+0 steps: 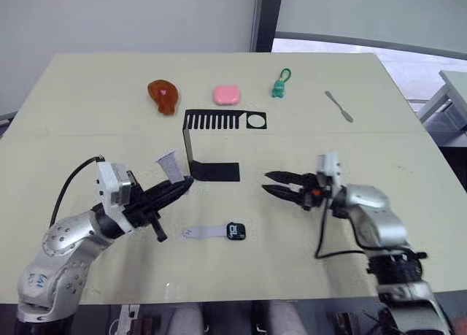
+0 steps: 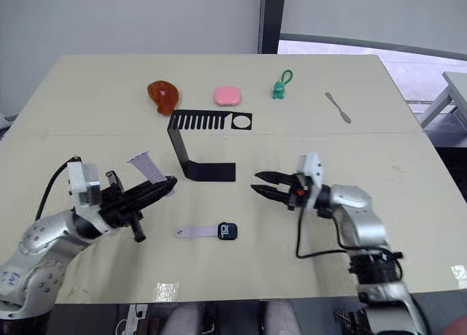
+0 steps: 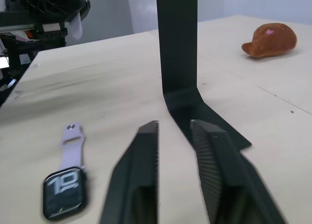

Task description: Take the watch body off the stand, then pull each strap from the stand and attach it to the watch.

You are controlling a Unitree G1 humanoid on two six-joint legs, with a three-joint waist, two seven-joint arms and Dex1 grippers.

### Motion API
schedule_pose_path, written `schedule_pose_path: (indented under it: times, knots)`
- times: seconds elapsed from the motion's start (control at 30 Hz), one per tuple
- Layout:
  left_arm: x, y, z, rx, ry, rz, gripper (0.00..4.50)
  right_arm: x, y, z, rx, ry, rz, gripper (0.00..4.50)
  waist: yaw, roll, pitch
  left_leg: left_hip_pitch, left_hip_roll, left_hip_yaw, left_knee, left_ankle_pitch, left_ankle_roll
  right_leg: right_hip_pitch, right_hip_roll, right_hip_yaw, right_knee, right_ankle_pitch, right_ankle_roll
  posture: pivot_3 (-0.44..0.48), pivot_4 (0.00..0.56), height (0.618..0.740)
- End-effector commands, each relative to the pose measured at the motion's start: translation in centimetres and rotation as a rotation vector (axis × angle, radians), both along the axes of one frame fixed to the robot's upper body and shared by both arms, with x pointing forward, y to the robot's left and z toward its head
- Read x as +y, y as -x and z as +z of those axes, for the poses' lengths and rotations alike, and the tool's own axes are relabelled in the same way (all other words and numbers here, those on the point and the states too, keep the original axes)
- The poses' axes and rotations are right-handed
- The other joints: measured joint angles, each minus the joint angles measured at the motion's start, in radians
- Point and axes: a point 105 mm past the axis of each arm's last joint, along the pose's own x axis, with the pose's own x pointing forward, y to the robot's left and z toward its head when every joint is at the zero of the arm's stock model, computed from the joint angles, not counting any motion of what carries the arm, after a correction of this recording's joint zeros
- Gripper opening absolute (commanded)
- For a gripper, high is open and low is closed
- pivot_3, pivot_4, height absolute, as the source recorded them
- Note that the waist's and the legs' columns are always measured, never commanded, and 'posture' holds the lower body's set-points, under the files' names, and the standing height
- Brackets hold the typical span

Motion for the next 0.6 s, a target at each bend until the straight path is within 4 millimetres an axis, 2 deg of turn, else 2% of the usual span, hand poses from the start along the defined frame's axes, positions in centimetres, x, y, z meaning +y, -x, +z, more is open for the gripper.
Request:
schedule_pose_path:
  times: [0.03, 0.1, 0.13, 0.2, 0.3, 0.5, 0.6]
  knots:
    - [0.2, 1.3, 0.4, 0.09, 0.014, -0.116, 0.0, -2.4, 1.9, 1.9, 0.015, -0.055, -0.052, 3.13, 0.0, 0.0, 0.0, 0.0, 0.0, 0.0, 0.0, 0.0, 0.0, 0.0, 0.0, 0.0, 0.0, 0.0, 0.0, 0.0, 0.15, 0.74]
    - [0.3, 1.5, 0.3, 0.139, 0.009, -0.159, 0.0, -4.1, 3.0, 1.5, 0.063, -0.085, -0.117, 4.16, -0.004, 0.0, 0.0, 0.0, 0.0, 0.0, 0.0, 0.0, 0.0, 0.0, 0.0, 0.001, -0.001, 0.0, 0.0, 0.0, 0.15, 0.74]
    - [0.3, 1.6, 0.2, 0.16, 0.007, -0.179, 0.0, -4.7, 3.6, 0.9, 0.083, -0.076, -0.142, 4.37, -0.003, 0.0, 0.0, 0.001, 0.0, 0.001, 0.0, 0.0, 0.0, 0.001, 0.0, 0.001, -0.001, 0.0, 0.0, 0.0, 0.15, 0.74]
    - [0.2, 1.6, -0.1, 0.182, -0.01, -0.205, 0.0, -5.8, 4.6, -0.3, 0.133, -0.059, -0.194, 4.37, -0.001, 0.0, 0.0, 0.001, 0.0, 0.001, -0.001, 0.0, 0.0, 0.001, 0.0, 0.001, -0.001, 0.0, 0.0, 0.0, 0.15, 0.74]
    - [-0.6, 1.1, -0.5, 0.205, -0.023, -0.23, 0.0, -6.0, 5.2, -0.8, 0.153, -0.057, -0.222, 4.37, -0.003, 0.001, 0.0, 0.001, 0.0, 0.001, -0.001, 0.0, 0.0, 0.001, 0.001, 0.002, -0.001, 0.0, -0.001, 0.0, 0.15, 0.74]
    - [-3.8, 0.7, -0.9, 0.247, -0.067, -0.337, 0.0, -2.8, 6.5, 0.0, 0.211, -0.179, -0.121, 4.37, 0.0, 0.001, 0.0, 0.001, 0.0, 0.001, -0.001, 0.0, 0.0, 0.0, 0.001, 0.002, -0.001, 0.0, 0.0, 0.0, 0.15, 0.74]
    - [-5.1, 0.1, -0.9, 0.273, -0.049, -0.36, 0.0, -0.1, 7.5, 0.7, 0.275, -0.261, -0.015, 4.37, 0.0, 0.001, 0.001, 0.001, 0.0, 0.001, -0.001, 0.0, 0.0, 0.0, 0.001, 0.002, -0.001, 0.0, 0.0, 0.0, 0.15, 0.74]
